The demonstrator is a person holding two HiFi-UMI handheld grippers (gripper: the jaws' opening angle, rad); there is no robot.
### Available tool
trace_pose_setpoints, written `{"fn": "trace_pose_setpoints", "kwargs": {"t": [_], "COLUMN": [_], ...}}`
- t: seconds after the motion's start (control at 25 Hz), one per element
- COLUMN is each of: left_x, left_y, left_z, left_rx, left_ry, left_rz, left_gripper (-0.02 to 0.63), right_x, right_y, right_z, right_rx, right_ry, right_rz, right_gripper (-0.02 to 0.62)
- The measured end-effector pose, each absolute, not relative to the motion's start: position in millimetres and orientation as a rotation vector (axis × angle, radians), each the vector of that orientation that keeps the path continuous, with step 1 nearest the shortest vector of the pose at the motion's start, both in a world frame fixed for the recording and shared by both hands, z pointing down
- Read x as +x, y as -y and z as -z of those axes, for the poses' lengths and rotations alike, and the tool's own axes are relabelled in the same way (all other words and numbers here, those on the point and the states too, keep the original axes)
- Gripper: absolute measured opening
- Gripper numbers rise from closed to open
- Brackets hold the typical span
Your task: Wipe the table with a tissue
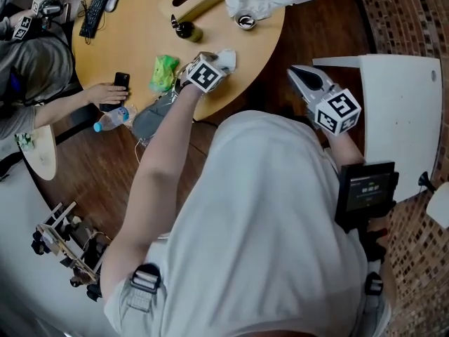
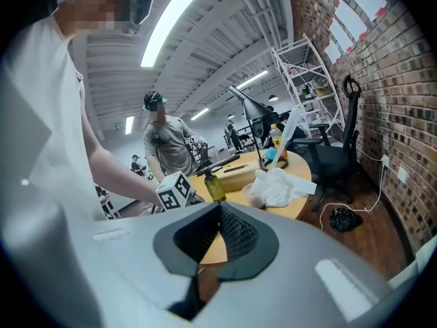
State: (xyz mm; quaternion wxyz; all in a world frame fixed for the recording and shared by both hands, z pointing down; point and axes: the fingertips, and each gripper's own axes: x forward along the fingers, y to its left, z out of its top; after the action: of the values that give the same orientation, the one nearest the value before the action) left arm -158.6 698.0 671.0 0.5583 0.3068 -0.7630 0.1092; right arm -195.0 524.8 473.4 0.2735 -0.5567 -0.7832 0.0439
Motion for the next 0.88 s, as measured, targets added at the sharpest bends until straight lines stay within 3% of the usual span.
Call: {"fn": "trace_pose_setpoints", "kwargs": {"t": [0.16,0.44,0.68,0.88], "left_x": [-157,-145,-143,-161], "left_y": [-696,-685,-686,-670], "left_z": [-673,-674,-664,-624], "left_rx": [0.708,0.662,0.634,0.675], "left_ry": [1.822,1.818,1.868,2.008], "left_rz": [-0.240,-0.257,-0.229,-0.030], "left_gripper": [0.224,0.117,0.104,0.103], "right_x": [-195,-197,-202,-211], "right_y": [-525,-522,-516,-512], "right_z": [-472,-465,-463,-457], "right_rx": [-1.486,-1.463,-1.435,-1.409], "right_ry": [2.116,2.142,2.173,2.212], "right_rz": [-0.131,-0.161,-0.175,-0.195], "right_gripper": [0.008,0.008,0.006,0.008]}}
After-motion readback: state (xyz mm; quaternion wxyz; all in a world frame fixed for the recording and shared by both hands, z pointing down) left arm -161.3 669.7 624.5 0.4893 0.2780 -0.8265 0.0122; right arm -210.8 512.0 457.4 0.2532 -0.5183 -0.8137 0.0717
